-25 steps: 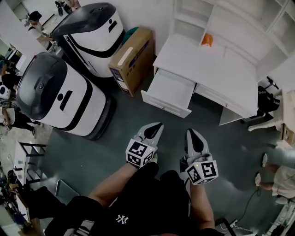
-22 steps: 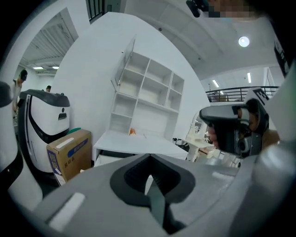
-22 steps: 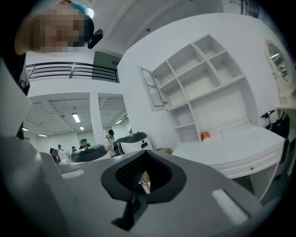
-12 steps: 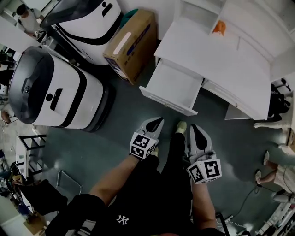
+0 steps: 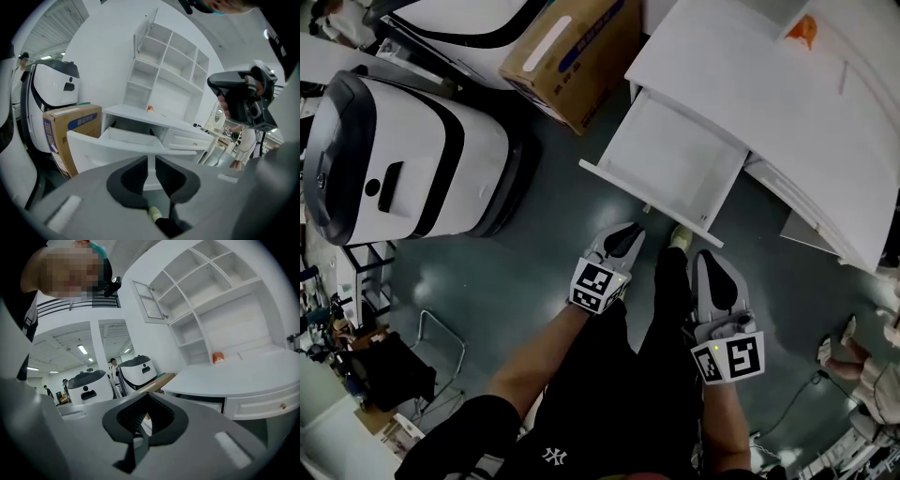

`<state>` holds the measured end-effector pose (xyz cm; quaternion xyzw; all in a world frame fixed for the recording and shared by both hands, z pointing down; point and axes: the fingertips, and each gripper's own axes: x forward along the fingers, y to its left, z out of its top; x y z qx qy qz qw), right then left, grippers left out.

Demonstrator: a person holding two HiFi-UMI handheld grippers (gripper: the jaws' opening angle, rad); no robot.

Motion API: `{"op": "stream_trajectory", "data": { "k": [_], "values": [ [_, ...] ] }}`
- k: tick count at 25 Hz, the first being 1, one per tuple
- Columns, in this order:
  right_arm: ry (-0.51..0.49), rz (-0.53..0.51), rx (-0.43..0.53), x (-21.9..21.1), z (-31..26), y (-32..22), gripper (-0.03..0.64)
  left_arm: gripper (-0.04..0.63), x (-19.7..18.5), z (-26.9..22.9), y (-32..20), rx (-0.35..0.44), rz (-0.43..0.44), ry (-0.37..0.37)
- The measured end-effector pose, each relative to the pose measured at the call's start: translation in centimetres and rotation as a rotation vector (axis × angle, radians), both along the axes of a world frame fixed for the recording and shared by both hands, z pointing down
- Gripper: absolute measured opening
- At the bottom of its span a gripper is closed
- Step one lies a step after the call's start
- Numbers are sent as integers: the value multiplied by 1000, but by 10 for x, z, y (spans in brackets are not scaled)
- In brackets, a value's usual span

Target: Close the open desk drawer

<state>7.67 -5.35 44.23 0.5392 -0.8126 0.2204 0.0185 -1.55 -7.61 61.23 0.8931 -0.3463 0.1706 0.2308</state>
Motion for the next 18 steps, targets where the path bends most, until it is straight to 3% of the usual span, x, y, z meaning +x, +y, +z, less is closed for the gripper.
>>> {"op": "stream_trajectory", "data": {
  "k": [7,18],
  "values": [
    [-13,-7,-24,2,44,-6,23,61,2,83,-10,-26,-12,-70],
    [-33,28,-51,15,70,-10,23,104,17,136,-22,2,21,-146]
  ]
}}
